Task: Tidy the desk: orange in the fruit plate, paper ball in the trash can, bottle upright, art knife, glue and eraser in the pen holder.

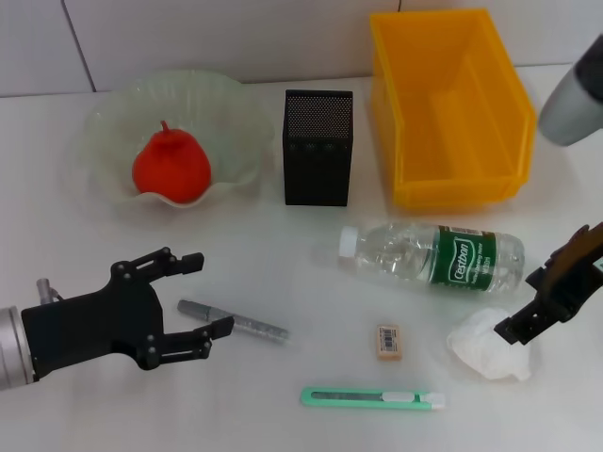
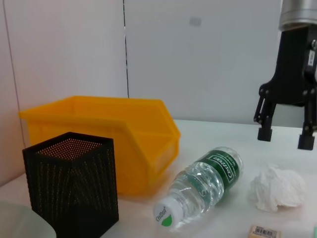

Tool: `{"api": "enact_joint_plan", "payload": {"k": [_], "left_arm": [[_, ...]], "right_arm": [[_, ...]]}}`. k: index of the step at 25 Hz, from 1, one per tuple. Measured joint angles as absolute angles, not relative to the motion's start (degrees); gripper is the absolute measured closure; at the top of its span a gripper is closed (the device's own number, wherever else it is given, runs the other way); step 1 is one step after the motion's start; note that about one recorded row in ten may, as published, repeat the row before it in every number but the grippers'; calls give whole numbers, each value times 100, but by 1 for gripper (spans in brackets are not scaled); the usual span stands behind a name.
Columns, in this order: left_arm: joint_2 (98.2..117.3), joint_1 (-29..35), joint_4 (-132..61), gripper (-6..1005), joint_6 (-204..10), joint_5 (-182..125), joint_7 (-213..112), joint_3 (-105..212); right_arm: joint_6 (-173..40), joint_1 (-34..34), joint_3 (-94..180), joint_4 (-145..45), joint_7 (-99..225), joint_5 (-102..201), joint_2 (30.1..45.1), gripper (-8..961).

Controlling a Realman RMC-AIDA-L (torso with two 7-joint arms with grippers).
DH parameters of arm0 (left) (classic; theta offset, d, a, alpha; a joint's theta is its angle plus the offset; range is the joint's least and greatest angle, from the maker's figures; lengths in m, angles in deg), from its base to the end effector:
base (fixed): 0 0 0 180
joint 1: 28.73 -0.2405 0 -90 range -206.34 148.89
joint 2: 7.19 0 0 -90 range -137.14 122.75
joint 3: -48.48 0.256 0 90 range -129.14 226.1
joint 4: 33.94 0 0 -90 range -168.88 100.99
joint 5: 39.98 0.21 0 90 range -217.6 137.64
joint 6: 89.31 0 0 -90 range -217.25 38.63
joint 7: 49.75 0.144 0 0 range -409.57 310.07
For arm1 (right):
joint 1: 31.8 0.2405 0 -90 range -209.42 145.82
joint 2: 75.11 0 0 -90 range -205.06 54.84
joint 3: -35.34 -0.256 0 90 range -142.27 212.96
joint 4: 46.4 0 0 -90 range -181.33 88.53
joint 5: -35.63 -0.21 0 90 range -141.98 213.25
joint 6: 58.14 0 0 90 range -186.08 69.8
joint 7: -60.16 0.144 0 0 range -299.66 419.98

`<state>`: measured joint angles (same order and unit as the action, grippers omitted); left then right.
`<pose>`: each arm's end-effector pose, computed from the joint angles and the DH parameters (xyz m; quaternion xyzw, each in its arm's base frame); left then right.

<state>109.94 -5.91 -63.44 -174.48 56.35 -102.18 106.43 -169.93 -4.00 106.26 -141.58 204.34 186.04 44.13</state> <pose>-0.2847 0.2898 -0.0304 -0.9539 -0.0743 -0.2461 0.1551 0.1892 0.3019 0.0588 -0.9019 0.3500 -0.2109 0.1398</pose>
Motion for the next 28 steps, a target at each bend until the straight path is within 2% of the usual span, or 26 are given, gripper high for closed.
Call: {"api": "enact_joint_plan", "payload": {"k": [14, 28], "left_arm": [[11014, -585, -6317, 145, -17411, 5661, -10179, 10649], [11023, -611, -6346, 151, -17415, 5661, -10153, 10649]], "right_arm": [[-15627, -285, 11816, -12800, 20694, 18941, 4427, 245], [-15603, -115, 11916, -12537, 20810, 18903, 4421, 304]]}}
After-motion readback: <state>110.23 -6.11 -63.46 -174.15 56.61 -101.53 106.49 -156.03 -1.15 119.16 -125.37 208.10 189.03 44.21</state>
